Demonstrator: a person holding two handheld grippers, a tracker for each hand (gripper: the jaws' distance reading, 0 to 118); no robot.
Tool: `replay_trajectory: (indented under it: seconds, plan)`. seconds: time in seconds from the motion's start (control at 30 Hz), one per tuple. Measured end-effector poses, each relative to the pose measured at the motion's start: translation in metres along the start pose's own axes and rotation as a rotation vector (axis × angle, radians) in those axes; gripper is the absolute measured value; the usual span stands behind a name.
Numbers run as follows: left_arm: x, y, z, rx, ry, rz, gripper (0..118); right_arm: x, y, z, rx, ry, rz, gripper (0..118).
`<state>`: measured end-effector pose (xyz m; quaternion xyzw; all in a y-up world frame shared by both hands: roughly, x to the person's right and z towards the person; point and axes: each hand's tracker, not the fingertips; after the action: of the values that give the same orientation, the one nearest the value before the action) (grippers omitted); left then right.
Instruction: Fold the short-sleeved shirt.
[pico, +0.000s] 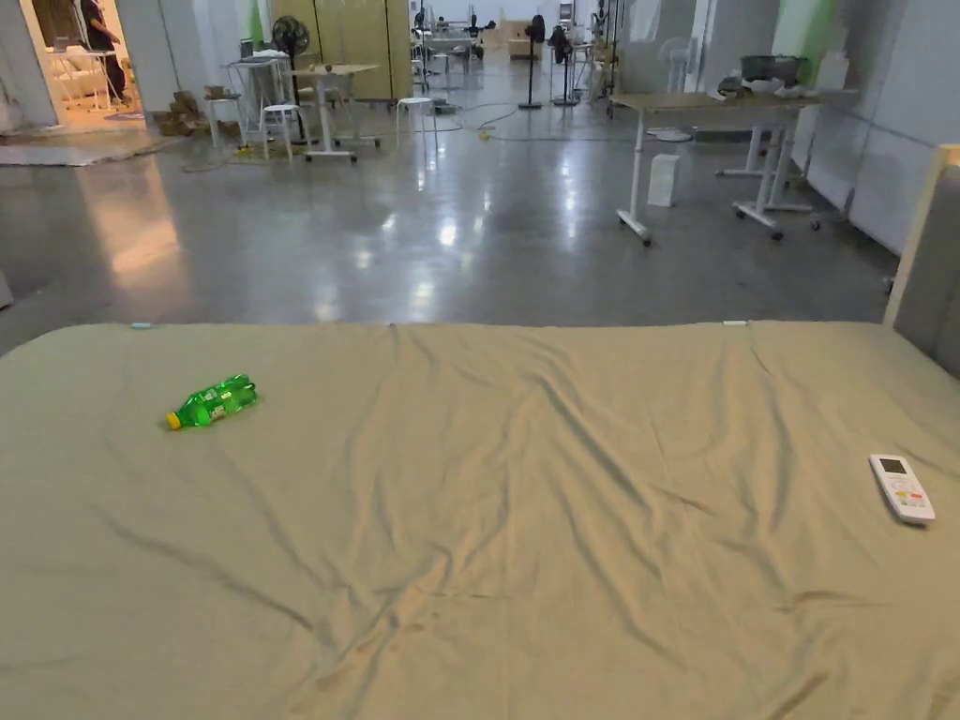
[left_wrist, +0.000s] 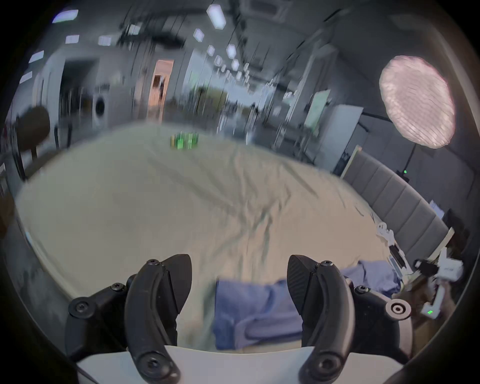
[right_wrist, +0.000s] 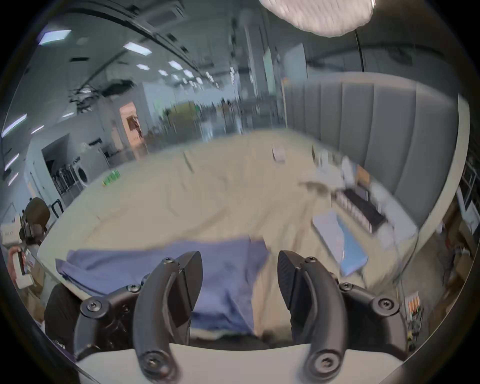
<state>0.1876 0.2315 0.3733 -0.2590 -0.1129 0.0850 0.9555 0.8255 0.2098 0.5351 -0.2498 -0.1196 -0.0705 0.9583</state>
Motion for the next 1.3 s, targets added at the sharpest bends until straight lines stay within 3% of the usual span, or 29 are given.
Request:
replay_trajectory:
  seconds: [0.2, 0.37, 0.43, 0.47, 0.5, 0.57, 0.63, 0.67, 0.73, 0.77, 1.2, 1.3]
  plan:
    - [0.081, 0.049, 0.084, 0.375, 0.053, -0.243, 78, -0.064, 0.058, 0.061, 0.361, 0.071, 0.06, 63]
    - [0.128, 0.05, 0.104, 0.504, 0.038, -0.345, 78, -0.115, 0.077, 0.073, 0.47, 0.1, 0.202, 63]
    - [0.138, 0.047, 0.104, 0.541, 0.029, -0.359, 74, -0.124, 0.077, 0.068, 0.433, 0.125, 0.194, 46]
    - [0.142, 0.047, 0.103, 0.528, 0.004, -0.372, 65, -0.131, 0.077, 0.068, 0.434, 0.134, 0.21, 30]
    - [0.145, 0.047, 0.103, 0.515, -0.01, -0.38, 44, -0.136, 0.077, 0.067, 0.429, 0.14, 0.212, 15]
    - [0.15, 0.044, 0.098, 0.462, -0.051, -0.379, 5, -0.139, 0.074, 0.065, 0.425, 0.155, 0.211, 13]
    - [0.15, 0.039, 0.094, 0.424, -0.102, -0.369, 4, -0.144, 0.071, 0.063, 0.369, 0.199, 0.169, 1]
    - [0.154, 0.038, 0.092, 0.399, -0.104, -0.367, 0, -0.146, 0.069, 0.063, 0.372, 0.186, 0.168, 0]
    - [0.156, 0.034, 0.092, 0.398, -0.1, -0.378, 0, -0.147, 0.071, 0.066, 0.431, 0.164, 0.235, 0]
    - [0.156, 0.035, 0.092, 0.397, -0.1, -0.383, 0, -0.146, 0.068, 0.063, 0.365, 0.182, 0.185, 0]
    - [0.151, 0.039, 0.084, 0.364, -0.132, -0.356, 0, -0.141, 0.074, 0.065, 0.391, 0.168, 0.16, 0]
    - [0.135, 0.04, 0.076, 0.325, -0.204, -0.244, 0, -0.14, 0.072, 0.063, 0.379, 0.169, 0.16, 0]
